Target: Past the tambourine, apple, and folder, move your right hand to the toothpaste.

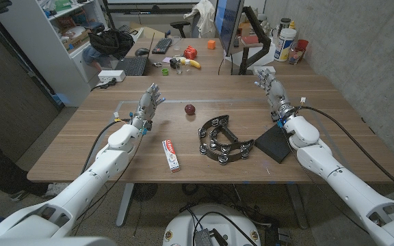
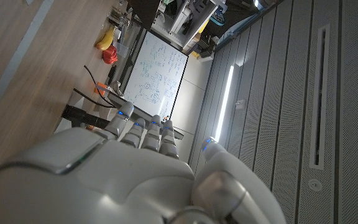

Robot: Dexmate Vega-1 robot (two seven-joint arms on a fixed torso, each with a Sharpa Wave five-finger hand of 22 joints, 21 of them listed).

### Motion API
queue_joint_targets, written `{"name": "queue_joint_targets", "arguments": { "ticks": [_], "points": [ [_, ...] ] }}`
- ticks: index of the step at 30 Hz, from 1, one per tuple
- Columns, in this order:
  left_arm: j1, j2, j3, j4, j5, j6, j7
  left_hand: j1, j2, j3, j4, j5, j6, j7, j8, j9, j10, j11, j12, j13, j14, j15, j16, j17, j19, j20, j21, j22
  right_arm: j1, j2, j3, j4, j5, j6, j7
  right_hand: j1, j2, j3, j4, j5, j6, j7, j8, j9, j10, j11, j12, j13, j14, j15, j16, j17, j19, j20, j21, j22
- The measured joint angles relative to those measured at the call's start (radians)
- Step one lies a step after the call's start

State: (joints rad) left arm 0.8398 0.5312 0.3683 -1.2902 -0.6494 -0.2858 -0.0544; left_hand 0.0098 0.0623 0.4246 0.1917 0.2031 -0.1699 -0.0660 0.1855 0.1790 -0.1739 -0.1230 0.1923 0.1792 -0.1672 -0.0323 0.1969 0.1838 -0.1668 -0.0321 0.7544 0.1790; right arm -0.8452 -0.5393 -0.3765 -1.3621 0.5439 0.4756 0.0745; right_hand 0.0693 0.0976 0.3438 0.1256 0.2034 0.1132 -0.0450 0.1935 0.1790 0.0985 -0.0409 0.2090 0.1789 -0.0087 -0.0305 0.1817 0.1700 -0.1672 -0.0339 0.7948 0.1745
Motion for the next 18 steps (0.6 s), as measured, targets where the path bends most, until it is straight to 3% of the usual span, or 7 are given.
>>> {"name": "queue_joint_targets", "arguments": {
  "ticks": [18],
  "points": [
    [0.0,0.001,0.001,-0.007,0.004,0.0,0.003,0.0,0.0,0.0,0.0,0.0,0.0,0.0,0.0,0.0,0.0,0.0,-0.001,0.0,0.0,0.0,0.0,0.0,0.0,0.0,-0.004,0.0,-0.007,-0.017,-0.007,-0.037,-0.033,0.046,0.023,0.002,-0.002,-0.004,-0.004,0.0,0.001,-0.001,0.0,0.0,0.0,0.0,0.0,0.0,0.006,-0.006,0.0,0.0,0.0,0.0,-0.004,0.0]
  ]
}}
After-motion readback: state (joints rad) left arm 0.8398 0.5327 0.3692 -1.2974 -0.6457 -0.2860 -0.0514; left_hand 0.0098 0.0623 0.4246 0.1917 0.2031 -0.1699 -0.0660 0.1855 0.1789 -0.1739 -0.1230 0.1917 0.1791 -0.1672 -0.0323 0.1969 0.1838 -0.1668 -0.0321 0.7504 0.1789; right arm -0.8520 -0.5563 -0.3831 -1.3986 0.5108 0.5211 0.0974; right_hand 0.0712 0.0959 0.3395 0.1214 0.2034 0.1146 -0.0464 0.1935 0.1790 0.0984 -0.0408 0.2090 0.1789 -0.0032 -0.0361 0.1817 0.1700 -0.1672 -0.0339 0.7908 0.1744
